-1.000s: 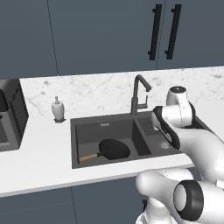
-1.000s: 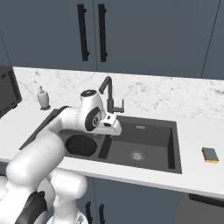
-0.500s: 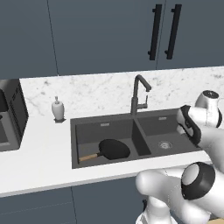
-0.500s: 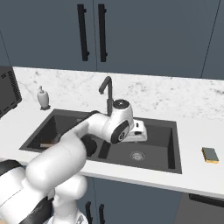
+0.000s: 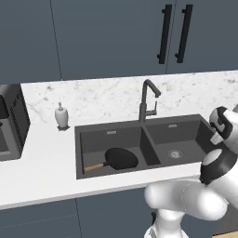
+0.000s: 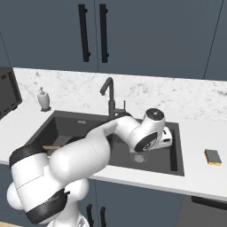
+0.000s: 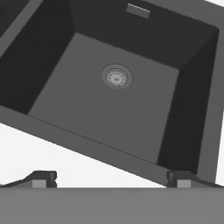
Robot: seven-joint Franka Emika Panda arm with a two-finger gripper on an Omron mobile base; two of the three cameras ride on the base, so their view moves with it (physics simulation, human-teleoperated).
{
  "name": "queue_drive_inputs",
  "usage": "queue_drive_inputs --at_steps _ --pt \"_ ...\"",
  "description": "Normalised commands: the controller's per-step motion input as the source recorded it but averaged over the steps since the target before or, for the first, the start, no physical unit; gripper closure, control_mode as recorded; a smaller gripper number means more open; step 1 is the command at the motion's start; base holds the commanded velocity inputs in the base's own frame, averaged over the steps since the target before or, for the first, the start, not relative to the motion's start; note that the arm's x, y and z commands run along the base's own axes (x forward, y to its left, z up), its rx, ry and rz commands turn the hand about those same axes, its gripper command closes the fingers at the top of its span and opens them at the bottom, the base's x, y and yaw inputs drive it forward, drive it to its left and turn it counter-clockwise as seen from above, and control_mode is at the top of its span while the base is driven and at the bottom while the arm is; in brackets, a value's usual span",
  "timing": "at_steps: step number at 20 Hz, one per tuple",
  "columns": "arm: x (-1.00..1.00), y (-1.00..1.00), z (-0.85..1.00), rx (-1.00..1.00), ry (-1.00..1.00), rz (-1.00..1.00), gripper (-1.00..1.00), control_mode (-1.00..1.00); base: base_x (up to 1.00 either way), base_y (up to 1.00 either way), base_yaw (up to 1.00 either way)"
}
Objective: Pick the pan and sponge and place them into the sink. Then turn on the water.
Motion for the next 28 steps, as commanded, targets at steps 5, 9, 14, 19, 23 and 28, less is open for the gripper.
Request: queue_drive_inputs --at_steps 5,9,14,19,23,28 --pt "0.02 -0.40 0.09 0.01 0.08 0.00 -1.00 -1.00 0.00 0.00 0.00" --pt "0.12 -0.26 0.20 0.00 0.14 -0.11 -1.00 -1.00 0.00 0.00 0.00" --pt "0.12 -0.13 0.04 0.00 0.09 -0.19 -1.00 -1.00 0.00 0.00 0.00" --pt "0.14 -0.30 -0.08 0.00 0.00 -0.14 -1.00 -1.00 0.00 0.00 0.00" --pt "0.17 -0.49 -0.08 0.00 0.00 -0.08 -1.00 -1.00 0.00 0.00 0.00" --pt "0.18 -0.48 -0.06 0.00 0.00 -0.08 -1.00 -1.00 0.00 0.00 0.00"
